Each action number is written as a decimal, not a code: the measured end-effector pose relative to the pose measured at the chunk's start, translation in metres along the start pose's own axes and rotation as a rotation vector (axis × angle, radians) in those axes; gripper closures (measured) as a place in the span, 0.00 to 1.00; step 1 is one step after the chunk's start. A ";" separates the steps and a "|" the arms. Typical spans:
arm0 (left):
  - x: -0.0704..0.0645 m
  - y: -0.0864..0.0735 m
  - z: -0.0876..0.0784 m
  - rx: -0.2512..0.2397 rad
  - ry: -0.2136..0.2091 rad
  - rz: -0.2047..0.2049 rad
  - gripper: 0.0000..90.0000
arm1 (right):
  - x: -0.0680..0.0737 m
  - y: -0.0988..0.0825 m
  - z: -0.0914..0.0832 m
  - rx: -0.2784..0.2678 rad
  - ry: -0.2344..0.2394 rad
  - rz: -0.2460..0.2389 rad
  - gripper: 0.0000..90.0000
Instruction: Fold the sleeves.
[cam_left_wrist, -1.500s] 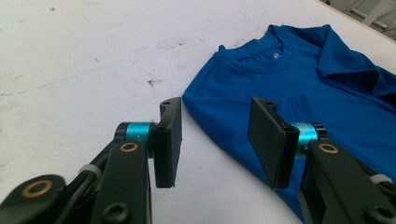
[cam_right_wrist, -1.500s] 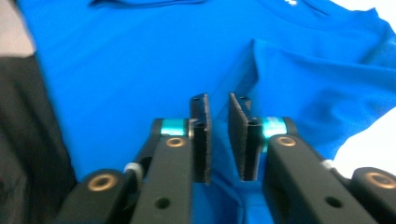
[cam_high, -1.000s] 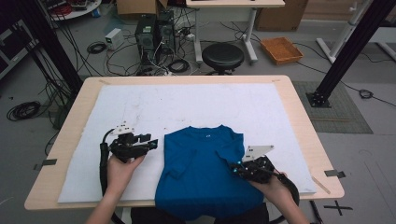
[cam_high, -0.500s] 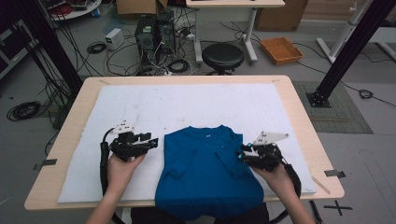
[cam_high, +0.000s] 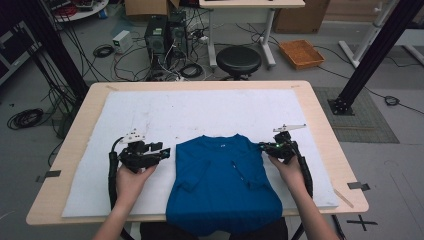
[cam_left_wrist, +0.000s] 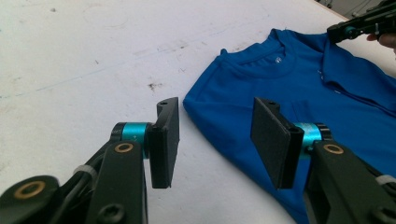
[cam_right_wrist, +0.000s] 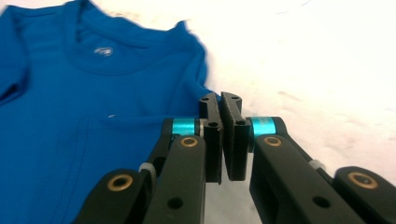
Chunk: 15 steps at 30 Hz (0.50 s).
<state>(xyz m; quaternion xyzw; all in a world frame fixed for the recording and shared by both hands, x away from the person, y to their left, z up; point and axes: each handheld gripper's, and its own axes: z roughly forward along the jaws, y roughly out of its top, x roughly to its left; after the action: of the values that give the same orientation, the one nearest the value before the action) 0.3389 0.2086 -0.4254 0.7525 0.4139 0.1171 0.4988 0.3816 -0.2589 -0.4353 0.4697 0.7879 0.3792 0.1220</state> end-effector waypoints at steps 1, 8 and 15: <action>0.000 0.000 0.000 0.002 0.000 0.002 0.58 | 0.000 0.000 0.000 -0.003 -0.017 -0.005 0.98; -0.001 0.000 0.002 0.002 0.003 0.008 0.58 | -0.002 -0.004 0.003 0.016 -0.104 -0.009 0.89; 0.001 0.010 -0.001 -0.025 0.007 0.017 0.58 | -0.006 0.000 -0.018 -0.097 -0.077 -0.022 0.66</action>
<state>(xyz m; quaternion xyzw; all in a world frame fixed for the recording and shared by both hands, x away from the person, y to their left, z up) 0.3441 0.2082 -0.4168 0.7494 0.4078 0.1291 0.5054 0.3746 -0.2725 -0.4244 0.4689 0.7684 0.3971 0.1787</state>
